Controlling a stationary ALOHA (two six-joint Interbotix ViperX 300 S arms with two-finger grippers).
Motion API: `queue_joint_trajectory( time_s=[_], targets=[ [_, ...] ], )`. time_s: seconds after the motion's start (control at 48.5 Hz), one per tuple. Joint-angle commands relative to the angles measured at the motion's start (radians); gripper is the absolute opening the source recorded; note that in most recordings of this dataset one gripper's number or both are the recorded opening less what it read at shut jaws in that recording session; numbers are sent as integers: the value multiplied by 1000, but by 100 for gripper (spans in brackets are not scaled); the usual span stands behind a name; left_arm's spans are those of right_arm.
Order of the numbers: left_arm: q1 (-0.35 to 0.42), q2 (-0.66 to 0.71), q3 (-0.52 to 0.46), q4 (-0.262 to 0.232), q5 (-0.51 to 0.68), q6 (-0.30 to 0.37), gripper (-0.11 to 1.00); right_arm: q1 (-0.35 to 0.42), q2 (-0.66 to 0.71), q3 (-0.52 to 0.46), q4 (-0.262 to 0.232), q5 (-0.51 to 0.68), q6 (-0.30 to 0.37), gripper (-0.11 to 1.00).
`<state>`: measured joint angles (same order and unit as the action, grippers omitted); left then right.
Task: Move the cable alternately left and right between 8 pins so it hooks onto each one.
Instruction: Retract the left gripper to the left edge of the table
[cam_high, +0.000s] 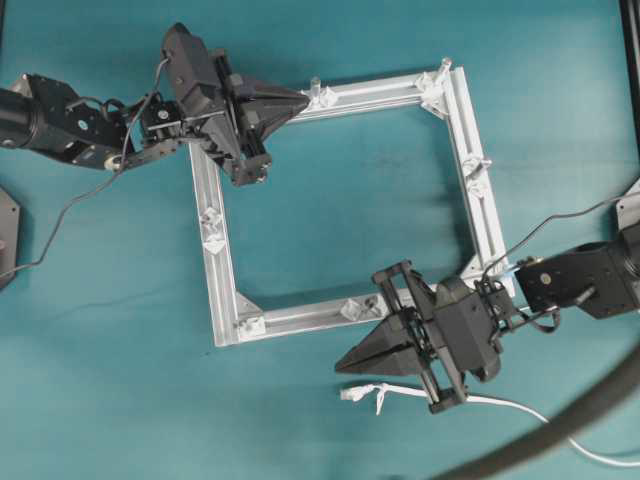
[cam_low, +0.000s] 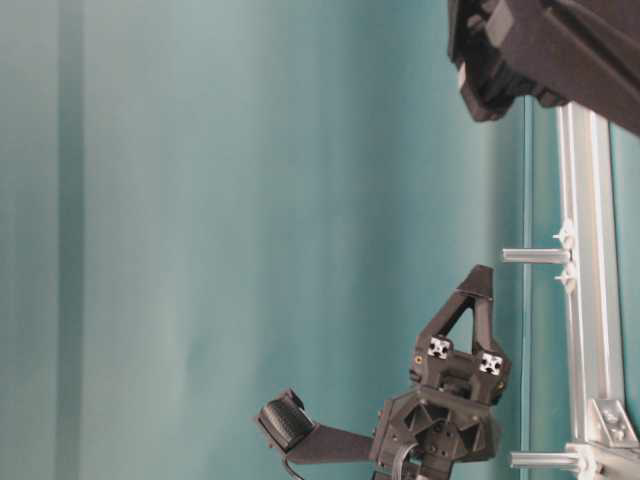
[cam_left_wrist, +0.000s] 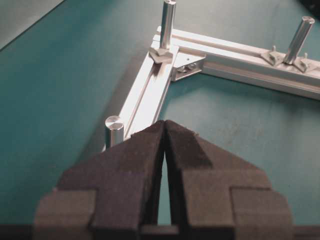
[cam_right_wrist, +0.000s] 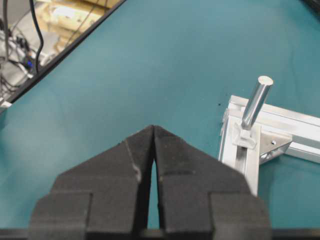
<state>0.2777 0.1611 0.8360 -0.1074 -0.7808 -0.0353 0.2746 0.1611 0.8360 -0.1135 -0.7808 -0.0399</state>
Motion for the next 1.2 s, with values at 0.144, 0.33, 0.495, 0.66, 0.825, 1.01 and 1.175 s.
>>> queue_joint_trajectory(
  time_s=[0.144,0.33,0.495,0.66,0.825,1.01,1.175],
  targets=[
    [-72,-132,-29,44,64,-2,0,40,-94,-118,2,295,44,0],
    [-114,-242,-14,44,193,-3,0,54,-107,-244,2,778,98,0],
    [-153,-334,2,44,368,-2,0,58,-103,-319,2,1011,126,0],
    [-186,-413,26,44,479,-3,5,67,-80,-365,6,1094,129,0],
    [-212,-492,67,44,534,-6,39,101,-31,-411,23,1154,147,10],
    [-229,-575,120,44,558,-6,65,127,38,-446,37,1158,233,63],
    [-239,-647,176,44,561,-8,66,130,81,-457,35,1154,299,62]
  ],
)
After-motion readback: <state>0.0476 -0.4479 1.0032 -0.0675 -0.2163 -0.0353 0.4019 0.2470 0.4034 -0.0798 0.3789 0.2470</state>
